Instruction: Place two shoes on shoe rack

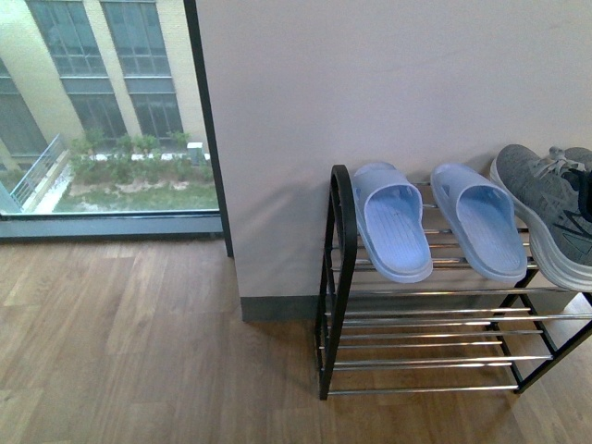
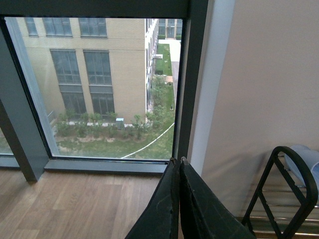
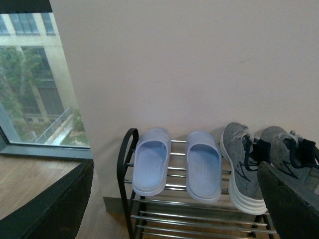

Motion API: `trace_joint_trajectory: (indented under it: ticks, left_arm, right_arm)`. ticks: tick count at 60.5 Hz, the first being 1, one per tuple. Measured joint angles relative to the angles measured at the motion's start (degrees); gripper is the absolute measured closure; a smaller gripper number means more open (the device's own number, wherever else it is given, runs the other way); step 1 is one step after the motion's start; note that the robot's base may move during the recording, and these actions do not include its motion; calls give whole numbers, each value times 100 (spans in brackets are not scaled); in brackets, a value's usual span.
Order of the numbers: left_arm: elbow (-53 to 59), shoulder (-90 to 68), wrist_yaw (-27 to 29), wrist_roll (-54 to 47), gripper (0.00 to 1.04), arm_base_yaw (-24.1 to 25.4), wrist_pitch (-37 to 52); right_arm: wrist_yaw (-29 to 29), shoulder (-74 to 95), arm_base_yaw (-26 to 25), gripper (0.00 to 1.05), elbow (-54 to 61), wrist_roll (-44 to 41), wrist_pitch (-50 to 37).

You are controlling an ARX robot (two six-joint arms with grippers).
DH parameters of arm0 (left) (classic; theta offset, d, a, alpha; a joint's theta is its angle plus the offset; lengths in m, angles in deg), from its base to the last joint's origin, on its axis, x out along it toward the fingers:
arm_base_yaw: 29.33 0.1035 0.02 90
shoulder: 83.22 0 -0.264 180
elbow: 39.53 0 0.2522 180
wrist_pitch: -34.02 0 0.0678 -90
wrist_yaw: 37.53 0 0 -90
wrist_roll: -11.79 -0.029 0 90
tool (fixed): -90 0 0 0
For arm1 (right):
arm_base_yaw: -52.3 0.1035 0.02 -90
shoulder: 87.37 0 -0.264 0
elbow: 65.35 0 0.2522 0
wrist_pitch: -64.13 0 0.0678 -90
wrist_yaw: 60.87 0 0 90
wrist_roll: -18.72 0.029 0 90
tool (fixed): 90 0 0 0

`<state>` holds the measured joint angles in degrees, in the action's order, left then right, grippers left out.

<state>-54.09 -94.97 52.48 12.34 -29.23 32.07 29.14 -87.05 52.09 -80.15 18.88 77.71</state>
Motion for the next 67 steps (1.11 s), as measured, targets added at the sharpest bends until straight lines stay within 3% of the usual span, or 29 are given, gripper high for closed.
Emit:
trace_joint_trajectory:
  ticks: [8, 15, 39, 67]
  left_arm:
    - [0, 192, 0, 0, 103, 0, -197]
    - [0, 997, -2, -2, 103, 0, -1132]
    - [0, 1080, 0, 0, 103, -2, -1182]
    - [0, 1080, 7, -7, 14, -4, -1182]
  right_arm:
    - [0, 0, 0, 9, 0, 0, 0]
    - [2, 0, 0, 9, 0, 0, 0]
    - [0, -4, 0, 9, 0, -2, 0]
    - [-20, -4, 0, 9, 0, 0, 0]
